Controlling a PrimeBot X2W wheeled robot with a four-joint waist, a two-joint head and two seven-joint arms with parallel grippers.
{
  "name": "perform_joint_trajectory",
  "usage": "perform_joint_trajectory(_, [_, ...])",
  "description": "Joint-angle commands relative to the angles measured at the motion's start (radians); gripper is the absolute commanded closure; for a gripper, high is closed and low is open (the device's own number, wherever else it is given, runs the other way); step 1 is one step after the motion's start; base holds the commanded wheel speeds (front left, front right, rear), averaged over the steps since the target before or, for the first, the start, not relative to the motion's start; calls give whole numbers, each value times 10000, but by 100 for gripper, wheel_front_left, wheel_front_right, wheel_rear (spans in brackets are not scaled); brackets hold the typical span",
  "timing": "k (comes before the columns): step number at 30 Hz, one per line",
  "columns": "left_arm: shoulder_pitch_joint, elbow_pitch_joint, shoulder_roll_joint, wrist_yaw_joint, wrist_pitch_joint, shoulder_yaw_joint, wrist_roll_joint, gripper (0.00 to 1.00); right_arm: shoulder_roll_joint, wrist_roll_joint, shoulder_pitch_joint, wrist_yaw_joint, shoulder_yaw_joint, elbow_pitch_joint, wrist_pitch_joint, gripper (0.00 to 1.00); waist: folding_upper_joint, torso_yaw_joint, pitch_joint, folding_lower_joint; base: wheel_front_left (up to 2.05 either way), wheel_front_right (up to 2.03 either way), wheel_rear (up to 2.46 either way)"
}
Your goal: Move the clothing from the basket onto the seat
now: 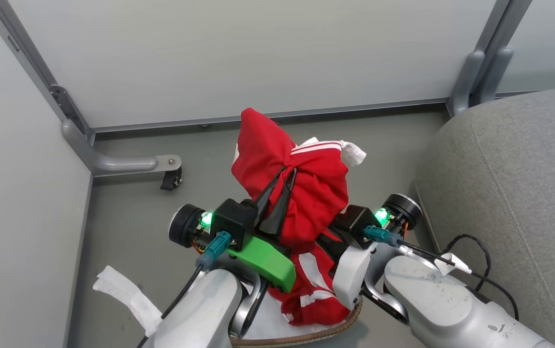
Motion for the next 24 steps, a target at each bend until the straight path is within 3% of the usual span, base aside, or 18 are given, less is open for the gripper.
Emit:
perform_joint_trajectory(1, [49, 41, 35, 2, -7, 44, 98, 100, -26, -38, 123, -10, -15, -57, -20, 100, 0, -49, -13, 0, 0, 0, 0])
perform_joint_trajectory(4, [98, 59, 35, -1, -7, 101, 108, 100, -30, -51, 188, -10, -77, -122, -20, 100, 0, -116, -12, 0, 0, 0, 0])
perform_joint_trajectory(5, [91, 28, 35, 20, -7, 128, 150, 60, -36, -57, 211, -10, -99, -148, -20, 100, 0, -143, -4, 0, 0, 0, 0])
perform_joint_trajectory(6, [93, -1, 35, 30, -7, 156, 172, 0, -43, -80, 232, -10, -132, -176, -20, 100, 0, -170, 3, 0, 0, 0, 0])
perform_joint_trajectory(14, [264, 67, 38, 160, -3, 683, 552, 0, -87, -212, 623, -10, -660, -656, -20, 100, 0, -935, 26, 0, 0, 0, 0])
perform_joint_trajectory(24, [654, 300, 36, -60, -1, 1598, 1114, 0, -269, -247, 1490, -12, -1408, -1579, -21, 100, 0, -3242, 18, 0, 0, 0, 0])
